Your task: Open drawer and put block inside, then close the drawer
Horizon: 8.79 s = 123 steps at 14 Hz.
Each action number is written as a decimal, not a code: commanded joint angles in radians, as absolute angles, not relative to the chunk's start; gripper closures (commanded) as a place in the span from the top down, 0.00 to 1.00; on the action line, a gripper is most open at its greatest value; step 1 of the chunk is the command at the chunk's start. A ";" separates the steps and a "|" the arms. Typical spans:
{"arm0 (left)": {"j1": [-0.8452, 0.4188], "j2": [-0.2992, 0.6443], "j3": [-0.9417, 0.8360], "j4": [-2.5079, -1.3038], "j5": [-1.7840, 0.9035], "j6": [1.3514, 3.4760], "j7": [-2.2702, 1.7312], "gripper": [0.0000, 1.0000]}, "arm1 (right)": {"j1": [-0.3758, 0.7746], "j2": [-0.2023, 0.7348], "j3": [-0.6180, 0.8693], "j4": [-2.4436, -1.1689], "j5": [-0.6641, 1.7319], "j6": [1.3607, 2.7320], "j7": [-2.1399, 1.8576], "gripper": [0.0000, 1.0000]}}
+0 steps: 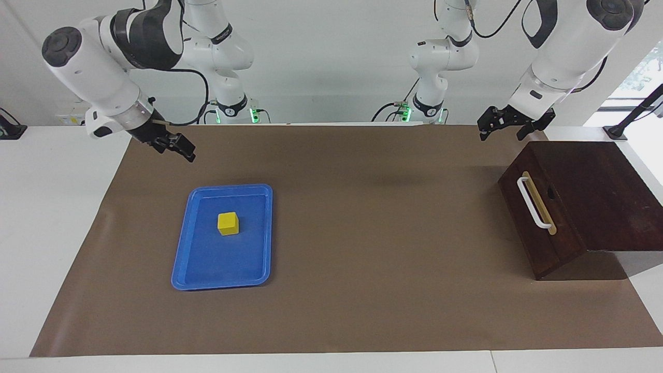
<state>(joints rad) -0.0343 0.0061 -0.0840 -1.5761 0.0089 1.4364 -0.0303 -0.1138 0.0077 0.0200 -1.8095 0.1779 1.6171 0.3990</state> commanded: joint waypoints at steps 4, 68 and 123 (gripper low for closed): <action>-0.035 -0.011 -0.078 -1.595 -0.003 1.450 -0.037 1.00 | -0.206 0.118 0.028 -1.919 0.440 1.755 0.655 1.00; -0.184 0.133 -0.077 -1.697 -0.024 1.798 -1.446 1.00 | 0.023 0.315 0.031 -1.672 0.683 1.809 1.204 0.00; -0.008 0.112 -0.080 -1.549 -0.089 1.689 -1.696 0.00 | 0.301 0.285 0.028 -1.566 0.681 1.898 1.575 1.00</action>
<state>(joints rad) -0.0959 0.1359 -0.0659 -1.4999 -0.0665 1.6987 -1.8168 0.3090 0.2963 0.0291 -1.5609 0.6805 1.8926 1.5618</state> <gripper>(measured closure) 0.436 0.000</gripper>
